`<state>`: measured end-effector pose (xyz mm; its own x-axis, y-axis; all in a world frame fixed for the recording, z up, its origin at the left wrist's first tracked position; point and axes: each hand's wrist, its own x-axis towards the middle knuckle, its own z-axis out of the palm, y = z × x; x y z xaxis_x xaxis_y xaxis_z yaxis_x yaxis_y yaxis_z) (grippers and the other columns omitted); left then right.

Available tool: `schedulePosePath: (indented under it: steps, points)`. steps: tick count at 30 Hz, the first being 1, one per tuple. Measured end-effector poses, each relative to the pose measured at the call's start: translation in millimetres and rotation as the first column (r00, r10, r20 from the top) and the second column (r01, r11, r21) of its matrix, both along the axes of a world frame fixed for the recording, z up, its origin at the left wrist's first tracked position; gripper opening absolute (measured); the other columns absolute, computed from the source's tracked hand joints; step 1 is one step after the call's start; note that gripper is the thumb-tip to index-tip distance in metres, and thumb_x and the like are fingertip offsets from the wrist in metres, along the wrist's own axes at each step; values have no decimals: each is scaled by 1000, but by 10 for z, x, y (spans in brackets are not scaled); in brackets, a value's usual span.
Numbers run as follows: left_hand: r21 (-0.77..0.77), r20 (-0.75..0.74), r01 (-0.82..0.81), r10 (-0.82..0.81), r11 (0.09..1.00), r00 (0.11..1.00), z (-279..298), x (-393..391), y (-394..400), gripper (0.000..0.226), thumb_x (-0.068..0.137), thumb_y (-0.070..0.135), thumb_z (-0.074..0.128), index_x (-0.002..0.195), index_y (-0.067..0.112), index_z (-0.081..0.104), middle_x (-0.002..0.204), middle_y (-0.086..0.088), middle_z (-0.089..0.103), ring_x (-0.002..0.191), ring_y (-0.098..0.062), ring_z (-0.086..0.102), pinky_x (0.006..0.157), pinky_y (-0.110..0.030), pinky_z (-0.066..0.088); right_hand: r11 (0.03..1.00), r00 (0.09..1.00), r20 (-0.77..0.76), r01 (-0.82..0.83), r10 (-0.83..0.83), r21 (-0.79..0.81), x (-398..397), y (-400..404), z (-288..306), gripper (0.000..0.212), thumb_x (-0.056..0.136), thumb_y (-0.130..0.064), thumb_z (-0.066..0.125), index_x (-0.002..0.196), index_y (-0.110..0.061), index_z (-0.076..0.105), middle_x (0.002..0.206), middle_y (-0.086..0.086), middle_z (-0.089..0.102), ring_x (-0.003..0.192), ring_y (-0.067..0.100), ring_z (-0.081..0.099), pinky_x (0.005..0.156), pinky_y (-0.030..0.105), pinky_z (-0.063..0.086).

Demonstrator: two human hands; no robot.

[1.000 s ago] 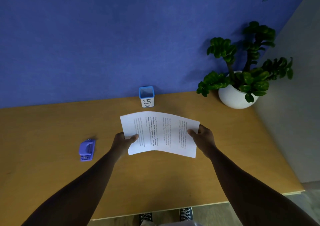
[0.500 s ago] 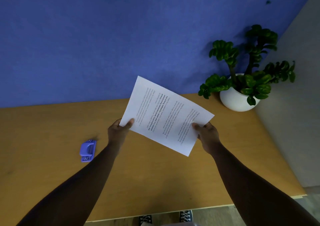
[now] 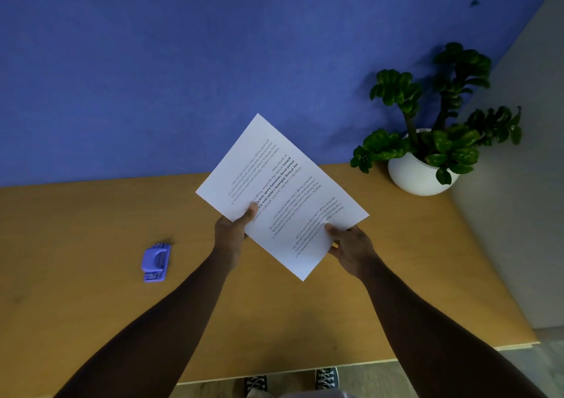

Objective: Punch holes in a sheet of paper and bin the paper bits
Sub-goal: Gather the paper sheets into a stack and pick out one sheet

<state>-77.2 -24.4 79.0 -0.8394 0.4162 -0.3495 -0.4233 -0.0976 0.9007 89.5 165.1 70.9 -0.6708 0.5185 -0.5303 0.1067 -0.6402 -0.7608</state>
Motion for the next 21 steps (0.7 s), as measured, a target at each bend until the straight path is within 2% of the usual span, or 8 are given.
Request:
schedulePosePath:
  steps: [2,5,7,9,11,15,18,21]
  points:
    - [1,-8,37,-37,999,999,6,46,16,40,81,26,83,118,19,72,120,0,74,117,-23,67,104,-58,48,999,999,-20,-28,28,-15,-8,-38,-12,44,90,3,62,130,-11,54,129,13,63,119,34,59,98,61,47]
    - [20,-68,82,-80,996,994,29,75,22,46,83,22,81,127,18,67,128,0,70,122,-22,64,107,-53,47,998,998,-22,-63,63,-1,-5,-59,-10,47,87,5,65,130,-10,54,129,14,63,119,35,59,97,62,47]
    - [-21,-98,83,-85,996,992,52,53,8,39,82,24,82,119,20,71,124,2,72,120,-22,65,105,-49,48,997,998,5,-68,67,37,6,-48,5,48,84,5,68,128,-11,56,127,12,64,118,33,59,97,60,48]
    - [-64,-129,81,-89,995,988,74,11,-13,28,80,26,83,107,23,74,116,5,75,115,-18,68,101,-44,51,997,998,42,-39,36,73,22,-10,19,48,82,4,70,126,-12,57,124,11,65,115,31,60,95,55,51]
    - [-77,-172,90,-103,993,980,87,-39,-37,24,80,25,83,103,23,75,112,7,76,108,-10,70,97,-37,54,995,998,57,-9,3,104,45,42,32,44,82,1,71,123,-12,59,118,8,68,110,28,63,89,48,56]
    - [-83,-257,159,-175,984,950,118,-123,-72,36,83,23,81,117,17,72,116,5,75,109,-9,70,86,-24,57,965,994,108,-45,17,260,75,108,85,25,81,-5,73,103,-16,68,94,-3,77,93,20,69,67,28,59]
    - [-100,-302,196,-217,976,928,157,-144,-52,33,83,20,81,114,15,73,111,4,77,102,-11,73,76,-19,58,915,980,190,-125,54,384,42,114,107,25,79,-7,76,100,-18,71,93,-4,77,87,20,71,72,34,59]
    - [-134,-348,216,-250,967,903,188,-108,-8,25,83,18,81,108,19,75,106,4,78,97,-13,75,73,-20,58,849,959,270,-215,90,482,-12,71,122,25,80,-8,76,100,-22,71,93,-8,75,87,15,71,68,25,57]
